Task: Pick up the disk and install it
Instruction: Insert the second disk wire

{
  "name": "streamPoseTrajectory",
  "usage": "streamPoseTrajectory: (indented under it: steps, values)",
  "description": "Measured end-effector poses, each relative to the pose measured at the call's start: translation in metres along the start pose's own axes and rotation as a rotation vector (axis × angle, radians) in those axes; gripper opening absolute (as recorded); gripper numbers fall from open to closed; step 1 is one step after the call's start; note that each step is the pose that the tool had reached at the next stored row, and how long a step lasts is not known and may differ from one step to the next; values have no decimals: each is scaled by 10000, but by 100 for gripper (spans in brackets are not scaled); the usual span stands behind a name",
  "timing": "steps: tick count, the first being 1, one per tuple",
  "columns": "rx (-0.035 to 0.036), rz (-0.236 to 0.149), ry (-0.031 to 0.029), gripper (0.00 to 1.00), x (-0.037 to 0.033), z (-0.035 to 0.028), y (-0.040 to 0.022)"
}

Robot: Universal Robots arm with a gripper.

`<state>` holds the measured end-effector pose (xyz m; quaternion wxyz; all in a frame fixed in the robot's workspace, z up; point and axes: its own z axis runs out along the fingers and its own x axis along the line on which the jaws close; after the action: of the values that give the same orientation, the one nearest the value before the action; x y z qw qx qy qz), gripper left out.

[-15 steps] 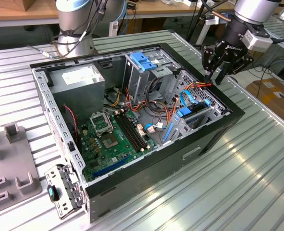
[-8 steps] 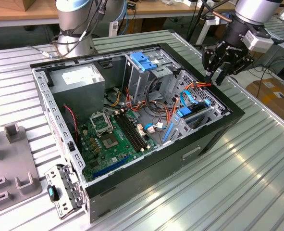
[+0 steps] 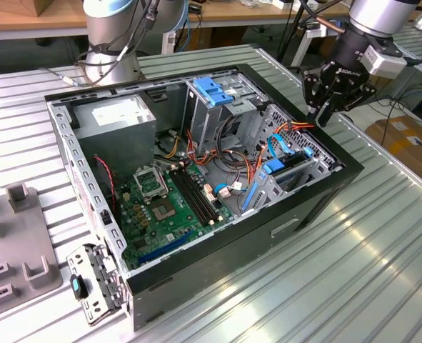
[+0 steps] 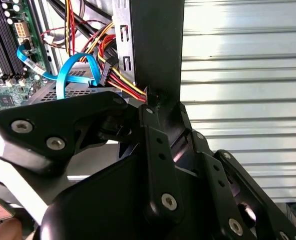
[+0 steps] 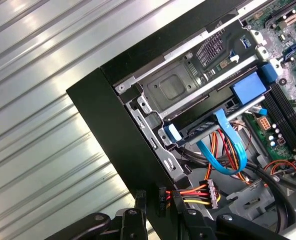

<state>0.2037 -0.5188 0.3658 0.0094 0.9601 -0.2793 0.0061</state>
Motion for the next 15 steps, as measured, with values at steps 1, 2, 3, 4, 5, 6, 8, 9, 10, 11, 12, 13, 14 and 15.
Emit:
streamPoseTrajectory:
  steps: [1, 2, 3, 4, 5, 6, 8, 9, 10, 11, 12, 13, 14, 15]
  values:
    - [0, 0, 0, 33, 0, 0, 1]
    - [0, 0, 0, 32, 1, 0, 1]
    - [0, 0, 0, 32, 1, 0, 1]
    - [0, 0, 0, 24, 1, 0, 2]
    - [0, 0, 0, 24, 1, 0, 2]
    - [0, 0, 0, 24, 1, 0, 2]
    - [0, 0, 0, 24, 2, 0, 3]
    - [-1, 0, 2, 23, 2, -1, 4]
    - [-1, 0, 1, 17, 2, -1, 4]
    - [0, 0, 1, 16, 3, 0, 4]
    - [0, 0, 0, 16, 3, 0, 4]
    - [0, 0, 0, 16, 3, 0, 5]
    - [0, 0, 0, 16, 3, 0, 5]
    - [0, 0, 0, 16, 4, 0, 6]
